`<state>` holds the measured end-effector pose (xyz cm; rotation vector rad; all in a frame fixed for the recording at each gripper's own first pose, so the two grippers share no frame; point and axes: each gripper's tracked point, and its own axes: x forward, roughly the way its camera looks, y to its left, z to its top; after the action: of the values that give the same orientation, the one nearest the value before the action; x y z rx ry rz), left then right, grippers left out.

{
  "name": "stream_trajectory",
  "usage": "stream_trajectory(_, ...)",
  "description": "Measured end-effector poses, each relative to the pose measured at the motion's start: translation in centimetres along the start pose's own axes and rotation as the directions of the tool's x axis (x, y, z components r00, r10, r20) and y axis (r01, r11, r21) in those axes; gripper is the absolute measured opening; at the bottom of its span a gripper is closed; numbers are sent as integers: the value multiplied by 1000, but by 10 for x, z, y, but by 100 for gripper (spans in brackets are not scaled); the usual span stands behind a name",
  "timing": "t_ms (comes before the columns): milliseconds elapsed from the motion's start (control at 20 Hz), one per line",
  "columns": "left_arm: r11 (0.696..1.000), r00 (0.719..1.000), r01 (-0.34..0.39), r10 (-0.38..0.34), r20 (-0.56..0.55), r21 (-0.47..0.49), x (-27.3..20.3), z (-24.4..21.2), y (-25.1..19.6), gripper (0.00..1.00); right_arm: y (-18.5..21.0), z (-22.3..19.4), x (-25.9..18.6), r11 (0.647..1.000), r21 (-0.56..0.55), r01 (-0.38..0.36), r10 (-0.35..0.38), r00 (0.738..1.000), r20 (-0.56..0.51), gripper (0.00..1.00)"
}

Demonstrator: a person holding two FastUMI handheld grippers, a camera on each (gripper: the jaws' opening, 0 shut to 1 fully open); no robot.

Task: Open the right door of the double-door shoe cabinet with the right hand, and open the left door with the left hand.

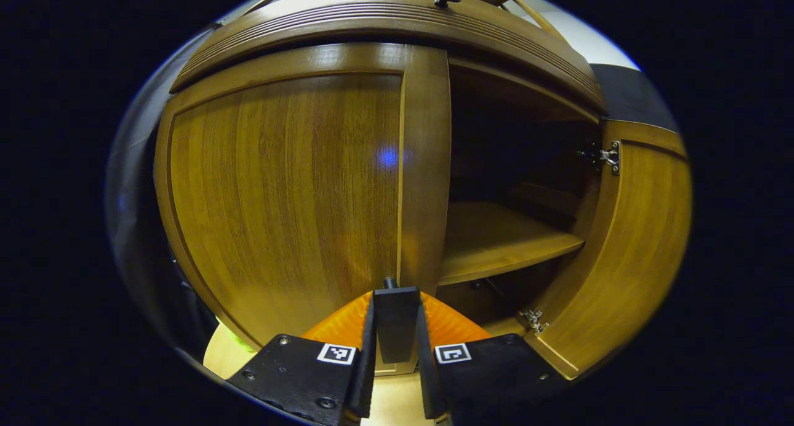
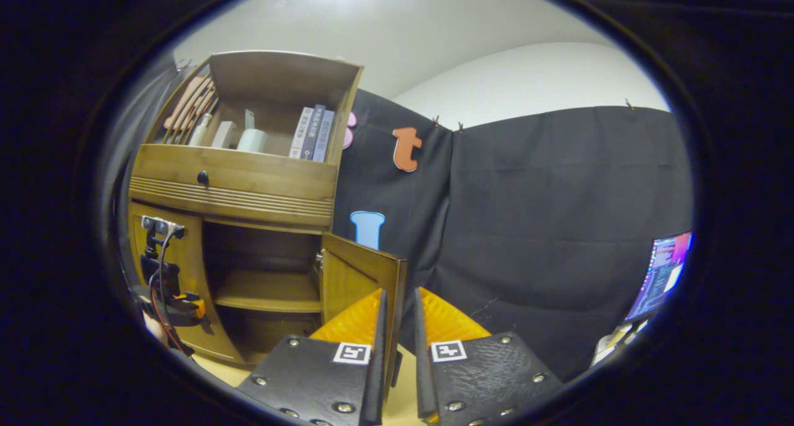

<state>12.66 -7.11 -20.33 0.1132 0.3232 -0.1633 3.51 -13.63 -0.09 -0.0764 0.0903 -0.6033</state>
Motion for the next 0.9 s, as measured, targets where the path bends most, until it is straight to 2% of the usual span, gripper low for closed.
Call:
stream_trajectory(100, 1000, 1000, -2, 2, -3, -13, -2, 0, 0, 29, 6, -1, 5, 1000, -9, -23, 23, 1000, 2, 21)
stream_trajectory(150, 1000, 1000, -5, 5, 1, -19, -2, -1, 1, 33, 8, -1, 3, 999, -12, -35, 35, 999, 3, 21)
stream_trajectory(400, 999, 1000, -18, 18, 6, -29, -16, 0, 2, 31, 29, -4, 11, 993, -9, -115, 115, 993, 1, 21)
stream_trajectory(900, 995, 998, -68, 68, 0, -79, -44, -7, 9, 30, 77, -6, 2, 958, -31, -285, 285, 958, 9, 21)
